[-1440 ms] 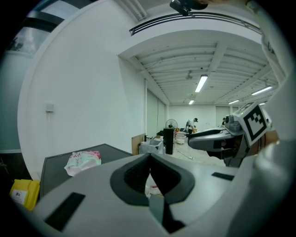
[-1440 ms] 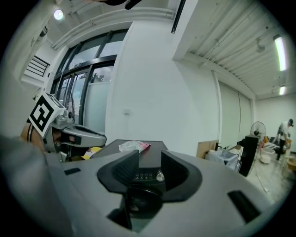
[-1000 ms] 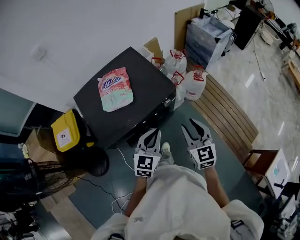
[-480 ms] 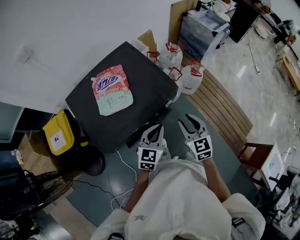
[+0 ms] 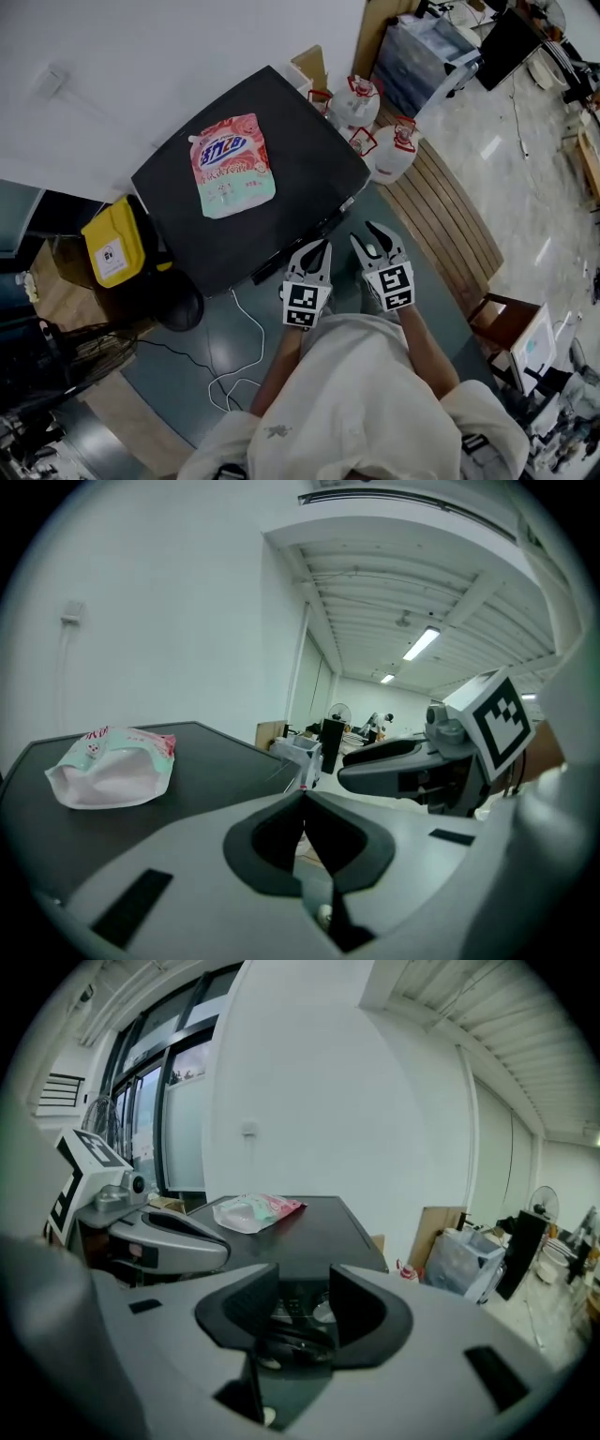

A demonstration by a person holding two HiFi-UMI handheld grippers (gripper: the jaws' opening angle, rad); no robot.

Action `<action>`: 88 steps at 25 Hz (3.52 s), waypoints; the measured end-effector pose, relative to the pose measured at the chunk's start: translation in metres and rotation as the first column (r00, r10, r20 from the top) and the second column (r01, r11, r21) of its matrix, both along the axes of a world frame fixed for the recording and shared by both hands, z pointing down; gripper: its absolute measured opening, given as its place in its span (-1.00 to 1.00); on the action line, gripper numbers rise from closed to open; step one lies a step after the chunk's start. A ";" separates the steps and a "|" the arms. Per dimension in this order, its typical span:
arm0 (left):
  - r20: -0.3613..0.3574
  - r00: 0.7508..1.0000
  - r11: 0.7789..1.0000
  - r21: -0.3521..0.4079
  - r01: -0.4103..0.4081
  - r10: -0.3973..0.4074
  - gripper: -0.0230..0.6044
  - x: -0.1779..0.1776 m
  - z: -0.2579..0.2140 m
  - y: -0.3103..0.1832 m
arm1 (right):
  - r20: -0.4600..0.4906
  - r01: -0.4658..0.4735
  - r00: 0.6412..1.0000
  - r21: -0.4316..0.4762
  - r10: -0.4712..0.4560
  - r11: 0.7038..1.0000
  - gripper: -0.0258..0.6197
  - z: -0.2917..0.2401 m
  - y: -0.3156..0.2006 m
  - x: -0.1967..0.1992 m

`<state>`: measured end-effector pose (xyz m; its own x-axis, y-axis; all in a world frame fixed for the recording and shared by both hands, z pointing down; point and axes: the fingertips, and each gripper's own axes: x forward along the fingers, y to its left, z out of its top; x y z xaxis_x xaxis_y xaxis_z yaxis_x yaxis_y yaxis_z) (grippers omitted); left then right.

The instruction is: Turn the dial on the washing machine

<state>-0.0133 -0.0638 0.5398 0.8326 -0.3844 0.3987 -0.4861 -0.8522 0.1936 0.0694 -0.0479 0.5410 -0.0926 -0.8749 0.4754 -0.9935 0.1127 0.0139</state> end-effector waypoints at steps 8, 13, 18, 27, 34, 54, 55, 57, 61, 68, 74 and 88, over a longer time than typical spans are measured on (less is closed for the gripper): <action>0.074 0.991 0.994 -0.024 0.110 -0.108 -0.88 0.003 0.027 -0.005 | 0.040 0.093 0.995 -0.041 -0.091 0.995 -0.33 0.029 -0.021 0.005; 0.109 0.975 0.979 -0.048 0.199 -0.193 -0.88 0.007 0.040 -0.009 | 0.039 0.145 0.989 -0.070 -0.142 0.987 -0.28 0.052 -0.028 0.015; 0.154 0.960 0.968 -0.055 0.246 -0.235 -0.88 0.014 0.050 -0.003 | 0.054 0.188 0.982 -0.102 -0.183 0.977 -0.24 0.076 -0.032 0.021; 0.196 0.929 0.942 -0.059 0.331 -0.314 -0.88 0.027 0.062 0.002 | 0.077 0.229 0.972 -0.133 -0.220 0.964 -0.17 0.107 -0.043 0.029; 0.211 0.895 0.910 -0.051 0.412 -0.393 -0.89 0.033 0.068 0.006 | 0.035 0.253 0.967 -0.153 -0.251 0.955 -0.11 0.127 -0.049 0.029; 0.205 0.831 0.846 -0.023 0.532 -0.517 -0.88 0.008 0.068 0.012 | 0.063 0.194 0.981 -0.204 -0.184 0.960 0.05 0.152 -0.068 0.034; 0.203 0.830 0.845 -0.025 0.534 -0.519 -0.88 0.005 0.068 0.012 | 0.065 0.186 0.982 -0.207 -0.176 0.961 0.05 0.153 -0.069 0.033; 0.201 0.829 0.843 -0.028 0.537 -0.521 -0.88 0.002 0.069 0.010 | 0.062 0.176 0.984 -0.213 -0.167 0.961 0.04 0.153 -0.070 0.033; 0.197 0.836 0.849 -0.030 0.528 -0.512 -0.88 0.002 0.069 0.008 | 0.060 0.174 0.984 -0.221 -0.165 0.959 0.02 0.153 -0.071 0.033; 0.196 0.845 0.858 -0.031 0.513 -0.498 -0.88 0.005 0.070 0.007 | 0.126 0.166 0.982 -0.230 -0.140 0.959 -0.02 0.155 -0.068 0.036; 0.196 0.846 0.859 -0.034 0.511 -0.495 -0.88 0.006 0.072 0.006 | 0.204 0.156 0.973 -0.230 -0.109 0.961 -0.09 0.152 -0.068 0.036; 0.201 0.849 0.863 -0.033 0.504 -0.488 -0.88 0.007 0.074 0.008 | 0.308 0.159 0.948 -0.233 -0.082 0.959 -0.09 0.152 -0.068 0.038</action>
